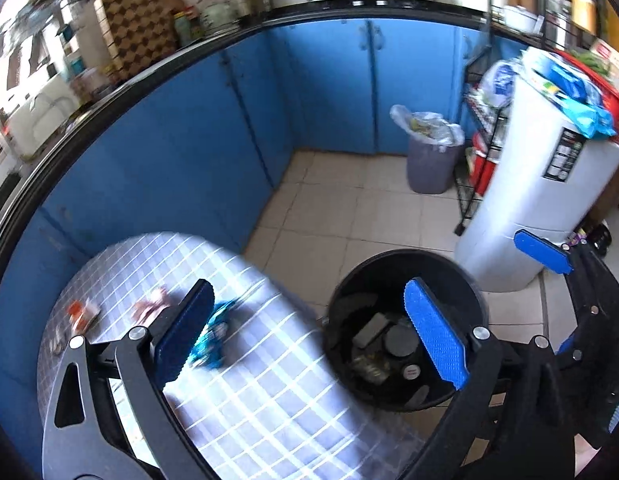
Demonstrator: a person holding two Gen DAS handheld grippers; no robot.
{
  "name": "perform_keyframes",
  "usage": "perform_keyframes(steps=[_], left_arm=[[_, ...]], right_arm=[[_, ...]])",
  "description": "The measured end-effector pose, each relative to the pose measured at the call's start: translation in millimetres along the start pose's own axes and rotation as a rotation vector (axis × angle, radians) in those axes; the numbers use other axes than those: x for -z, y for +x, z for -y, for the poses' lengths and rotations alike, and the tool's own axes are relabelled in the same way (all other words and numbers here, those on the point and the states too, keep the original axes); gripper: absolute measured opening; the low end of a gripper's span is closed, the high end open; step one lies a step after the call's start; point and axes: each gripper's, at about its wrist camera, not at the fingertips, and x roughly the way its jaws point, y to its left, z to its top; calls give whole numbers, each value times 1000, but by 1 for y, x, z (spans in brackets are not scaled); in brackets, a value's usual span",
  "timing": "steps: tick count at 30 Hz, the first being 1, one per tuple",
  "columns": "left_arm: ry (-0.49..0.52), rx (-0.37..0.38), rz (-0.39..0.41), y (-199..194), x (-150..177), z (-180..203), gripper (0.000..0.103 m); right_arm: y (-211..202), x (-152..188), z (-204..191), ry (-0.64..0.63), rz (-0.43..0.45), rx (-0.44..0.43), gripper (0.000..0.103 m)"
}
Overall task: Collect trash
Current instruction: 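Move both tools back over the table toward the wrappers, then grasp the teal foil wrapper with the right tool while the left tool grasps the yellow snack bag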
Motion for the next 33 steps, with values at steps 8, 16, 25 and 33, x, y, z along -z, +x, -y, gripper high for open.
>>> perform_keyframes(steps=[8,16,25,33], left_arm=[[-157,-109,-21,-14,44,-93,96],[-315,-157,-58,-20,97,-177,96],[-389,-59,-103,-5,143,-210,96],[-334,13,-152,18,150,-179,96]], right_arm=[[29,-8,-88,-167,-67,-101,96],[67,-18,-153,-229,-132,-164,96],[115,-16,-195,-297,-208,-134,96],[119,-10,-201,-388,-189,-104,96]])
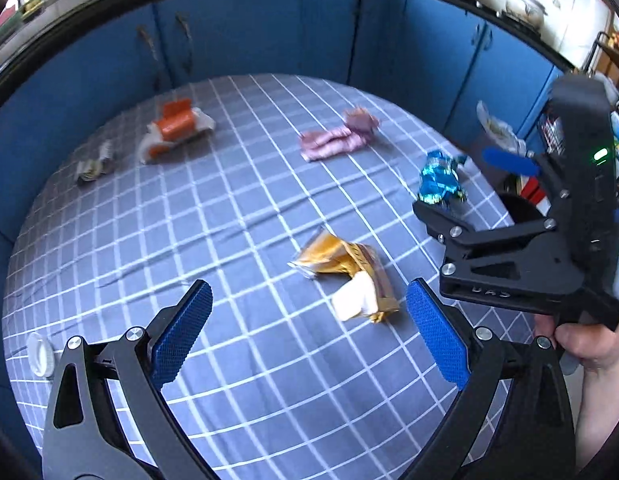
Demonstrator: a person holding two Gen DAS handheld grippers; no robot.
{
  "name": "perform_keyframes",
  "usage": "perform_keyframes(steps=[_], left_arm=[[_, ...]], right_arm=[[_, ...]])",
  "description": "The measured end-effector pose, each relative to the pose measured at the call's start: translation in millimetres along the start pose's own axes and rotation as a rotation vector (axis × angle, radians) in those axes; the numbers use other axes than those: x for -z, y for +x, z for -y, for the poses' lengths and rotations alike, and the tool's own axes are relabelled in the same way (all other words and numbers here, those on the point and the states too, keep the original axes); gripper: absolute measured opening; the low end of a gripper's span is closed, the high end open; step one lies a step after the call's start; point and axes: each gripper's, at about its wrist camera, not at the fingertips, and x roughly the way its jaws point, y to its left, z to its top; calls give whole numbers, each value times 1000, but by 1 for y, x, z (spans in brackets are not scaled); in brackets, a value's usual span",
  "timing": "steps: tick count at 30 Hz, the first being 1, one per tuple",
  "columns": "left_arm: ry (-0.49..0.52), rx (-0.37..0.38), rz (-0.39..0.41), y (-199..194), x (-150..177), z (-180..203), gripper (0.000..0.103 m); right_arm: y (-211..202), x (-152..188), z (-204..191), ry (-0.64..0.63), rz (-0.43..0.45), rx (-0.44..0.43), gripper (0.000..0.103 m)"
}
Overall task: Collect trash
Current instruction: 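Grasp the teal foil wrapper with the right tool while the left tool grasps the yellow snack bag, then carry foil wrapper and snack bag over the black bin and release both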
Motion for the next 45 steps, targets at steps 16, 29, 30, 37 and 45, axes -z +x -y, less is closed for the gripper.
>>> perform_keyframes(steps=[16,29,30,37,45], left_arm=[[-68,-18,-57,21,-1,-10,26],[-48,-10,34,-20,-3,2,19],[-48,-10,45,-25,-3,4,19],[-36,-7,95,-50,-4,17,18],[10,-4,110,-63,-8,44,18]], right_arm=[[-1,3,-6,-31,-11,-83,47],[-38,15,5,31,16,-108,47],[-42,16,7,32,19,-108,47],[-64,23,16,50,45,-106,47],[-91,32,34,65,76,-68,47]])
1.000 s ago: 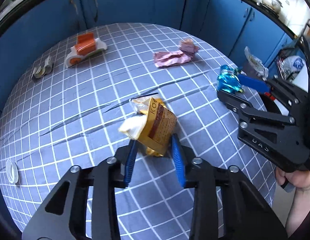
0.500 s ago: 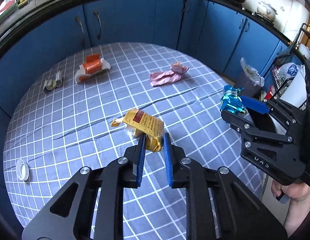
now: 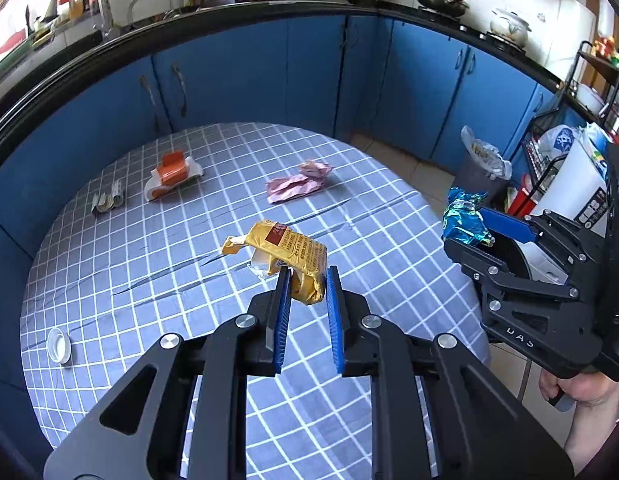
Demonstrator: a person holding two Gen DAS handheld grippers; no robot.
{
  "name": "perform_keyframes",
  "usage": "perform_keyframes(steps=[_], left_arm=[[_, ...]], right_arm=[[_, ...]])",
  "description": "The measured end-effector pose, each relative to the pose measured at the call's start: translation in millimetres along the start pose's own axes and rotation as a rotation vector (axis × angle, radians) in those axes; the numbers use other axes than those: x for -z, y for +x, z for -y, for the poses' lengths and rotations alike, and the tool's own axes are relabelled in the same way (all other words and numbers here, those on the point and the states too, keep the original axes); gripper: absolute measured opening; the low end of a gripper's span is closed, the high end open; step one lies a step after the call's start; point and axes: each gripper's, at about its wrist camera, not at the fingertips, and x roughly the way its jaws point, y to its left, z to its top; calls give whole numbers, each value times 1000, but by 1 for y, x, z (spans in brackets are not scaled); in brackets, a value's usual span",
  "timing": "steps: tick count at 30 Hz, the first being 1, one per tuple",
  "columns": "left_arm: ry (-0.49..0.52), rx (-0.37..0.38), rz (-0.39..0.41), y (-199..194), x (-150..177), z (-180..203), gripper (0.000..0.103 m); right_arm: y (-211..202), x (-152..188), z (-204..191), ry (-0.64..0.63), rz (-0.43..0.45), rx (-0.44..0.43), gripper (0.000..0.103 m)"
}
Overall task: Collect trash
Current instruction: 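Carry foil wrapper and snack bag over the black bin and release both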
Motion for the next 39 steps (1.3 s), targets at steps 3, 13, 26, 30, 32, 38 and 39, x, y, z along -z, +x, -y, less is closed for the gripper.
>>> perform_keyframes(steps=[3,13,26,30,32,38,39], left_arm=[[16,5,-6,1,-2,11,18],[87,11,7,-7,-8,54,18],[178,8,34,-19,-15,102,18],[203,13,38,-19,-20,116,18],[213,17,40,-18,-22,123,18],[241,20,40,-13,-28,139,18],[245,20,39,-12,-29,141,18]], right_arm=[[-11,4,12,14,10,17,47],[-43,19,46,56,42,58,47],[-75,30,78,97,100,104,47],[-81,33,89,115,110,113,47],[-82,35,95,124,113,115,47],[-83,39,108,149,119,110,48],[-83,40,110,150,121,112,48]])
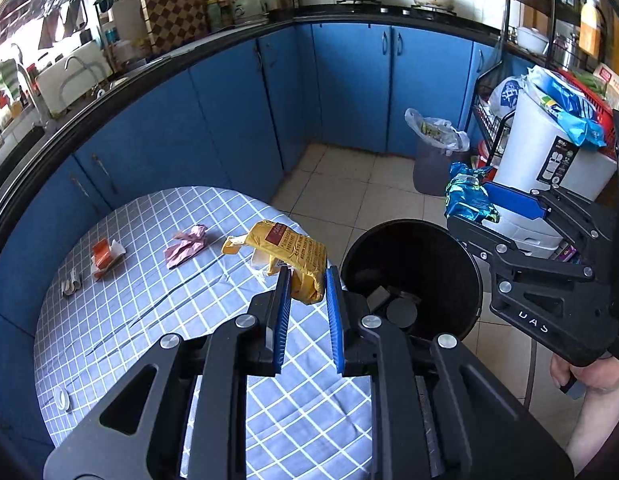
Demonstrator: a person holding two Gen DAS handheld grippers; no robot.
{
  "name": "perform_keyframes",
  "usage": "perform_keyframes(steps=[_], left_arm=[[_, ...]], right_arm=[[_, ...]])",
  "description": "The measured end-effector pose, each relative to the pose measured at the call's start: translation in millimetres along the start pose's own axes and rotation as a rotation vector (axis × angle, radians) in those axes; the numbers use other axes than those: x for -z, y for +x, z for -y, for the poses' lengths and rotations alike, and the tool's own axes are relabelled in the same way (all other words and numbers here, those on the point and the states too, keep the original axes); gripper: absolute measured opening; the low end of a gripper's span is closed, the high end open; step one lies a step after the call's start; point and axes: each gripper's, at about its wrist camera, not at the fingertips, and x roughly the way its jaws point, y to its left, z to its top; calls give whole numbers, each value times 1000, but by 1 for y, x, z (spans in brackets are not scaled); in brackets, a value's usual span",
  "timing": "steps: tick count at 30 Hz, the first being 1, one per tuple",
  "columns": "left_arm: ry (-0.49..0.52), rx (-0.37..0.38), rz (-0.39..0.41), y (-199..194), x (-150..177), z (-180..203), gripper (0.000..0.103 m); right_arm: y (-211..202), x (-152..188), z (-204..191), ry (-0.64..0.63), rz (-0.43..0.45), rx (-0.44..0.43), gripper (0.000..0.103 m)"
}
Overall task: Collect trash
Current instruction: 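Carry foil wrapper and snack bag over the black bin and release both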
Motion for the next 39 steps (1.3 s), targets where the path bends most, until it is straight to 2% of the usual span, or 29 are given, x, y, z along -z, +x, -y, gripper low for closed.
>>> perform_keyframes(steps=[14,15,16,18,25,39], left_arm=[[30,1,-20,16,-12,17,18],[32,1,-21,17,-13,17,18],[35,1,-22,19,-15,19,18],[38,1,-22,20,-16,20,18],[51,7,-25,24,-22,28,18],[115,43,-19,28,-34,58,18]], right_arm=[[6,-1,21,42,22,4,48],[7,-1,22,47,22,-1,53],[8,-2,24,53,21,-6,69],[9,-1,28,77,32,-2,91],[17,5,36,92,21,47,94],[21,24,59,161,3,45,94]])
